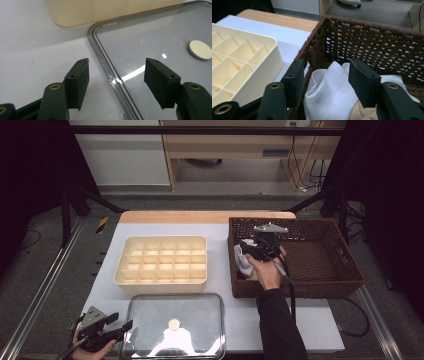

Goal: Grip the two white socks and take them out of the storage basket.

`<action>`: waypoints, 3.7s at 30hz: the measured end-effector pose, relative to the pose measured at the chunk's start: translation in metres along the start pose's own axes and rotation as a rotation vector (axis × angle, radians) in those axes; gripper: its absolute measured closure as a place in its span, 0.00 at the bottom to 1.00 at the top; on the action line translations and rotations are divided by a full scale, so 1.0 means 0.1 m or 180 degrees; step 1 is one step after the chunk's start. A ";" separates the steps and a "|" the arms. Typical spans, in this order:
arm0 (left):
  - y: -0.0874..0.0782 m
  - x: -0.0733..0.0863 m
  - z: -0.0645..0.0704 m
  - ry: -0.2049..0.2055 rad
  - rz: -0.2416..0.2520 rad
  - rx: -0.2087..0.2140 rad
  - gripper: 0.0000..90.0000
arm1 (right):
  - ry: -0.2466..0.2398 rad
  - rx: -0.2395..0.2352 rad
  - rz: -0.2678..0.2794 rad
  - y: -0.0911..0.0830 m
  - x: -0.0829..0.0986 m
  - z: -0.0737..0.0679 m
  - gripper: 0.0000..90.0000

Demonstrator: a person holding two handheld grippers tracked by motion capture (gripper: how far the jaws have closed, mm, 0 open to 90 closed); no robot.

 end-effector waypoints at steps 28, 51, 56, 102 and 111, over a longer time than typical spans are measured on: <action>0.01 0.01 0.00 0.0004 -0.0041 -0.0010 0.40 | 0.0128 0.0028 -0.0607 0.47 0.31 0.03 0.44; 0.01 0.01 0.00 0.0004 -0.0035 -0.0001 0.40 | 0.0207 0.0053 -0.0813 0.46 0.37 0.07 0.95; 0.01 0.01 0.00 0.0005 -0.0041 -0.0003 0.40 | 0.0228 0.0037 -0.0464 0.39 0.24 0.09 0.95; 0.00 0.00 0.00 -0.0004 0.0006 -0.0025 0.41 | 0.0154 -0.0183 0.0704 -0.83 -0.54 0.13 0.96; 0.00 0.00 0.00 -0.0003 0.0007 -0.0034 0.41 | 0.0068 -0.0334 0.0726 -0.97 -0.57 -0.01 0.96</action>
Point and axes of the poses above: each handheld gripper's, and its own axes: y roughly forward along the jaws, x roughly out of its underside, z roughly to its right, the point moved 9 cm from there along y, roughly forward along the jaws, and after that the axes turned 6 degrees about y, right-handed, at the moved point
